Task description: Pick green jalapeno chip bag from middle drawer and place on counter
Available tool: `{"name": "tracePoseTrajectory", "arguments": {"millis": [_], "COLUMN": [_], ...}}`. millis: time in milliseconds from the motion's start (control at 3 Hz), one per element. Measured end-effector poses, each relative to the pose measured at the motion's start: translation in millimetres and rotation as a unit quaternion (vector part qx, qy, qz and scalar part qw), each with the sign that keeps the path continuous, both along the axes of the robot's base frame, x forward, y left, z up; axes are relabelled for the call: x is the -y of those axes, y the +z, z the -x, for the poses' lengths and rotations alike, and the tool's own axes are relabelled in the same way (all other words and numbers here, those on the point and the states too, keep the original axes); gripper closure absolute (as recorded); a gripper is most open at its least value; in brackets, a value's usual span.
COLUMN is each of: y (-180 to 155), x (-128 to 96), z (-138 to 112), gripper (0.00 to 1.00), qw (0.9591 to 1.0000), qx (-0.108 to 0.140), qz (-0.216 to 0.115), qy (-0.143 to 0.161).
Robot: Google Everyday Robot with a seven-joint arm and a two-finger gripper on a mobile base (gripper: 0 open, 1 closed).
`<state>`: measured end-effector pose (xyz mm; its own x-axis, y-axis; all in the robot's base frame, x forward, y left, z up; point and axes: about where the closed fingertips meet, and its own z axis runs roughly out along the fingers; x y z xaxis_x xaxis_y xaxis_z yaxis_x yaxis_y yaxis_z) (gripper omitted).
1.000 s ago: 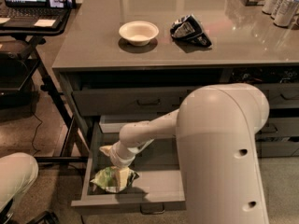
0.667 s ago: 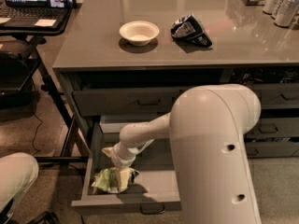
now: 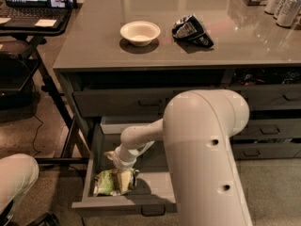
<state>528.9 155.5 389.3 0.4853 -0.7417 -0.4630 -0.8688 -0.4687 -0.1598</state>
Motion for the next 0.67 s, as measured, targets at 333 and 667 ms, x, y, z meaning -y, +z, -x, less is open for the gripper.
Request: {"name": "tracePoseTrajectory", "arguments": {"millis": [333,667], "y": [-25.0,-35.9], "x": [1.8,6.6], "z": [-5.7,-7.1], "gripper": [0.0,0.19], "qw": [0.9998,0.9997], "qx": [-0.019,-0.021], "qz": [0.004,0.006], "qy": [-0.005,-0.012]}}
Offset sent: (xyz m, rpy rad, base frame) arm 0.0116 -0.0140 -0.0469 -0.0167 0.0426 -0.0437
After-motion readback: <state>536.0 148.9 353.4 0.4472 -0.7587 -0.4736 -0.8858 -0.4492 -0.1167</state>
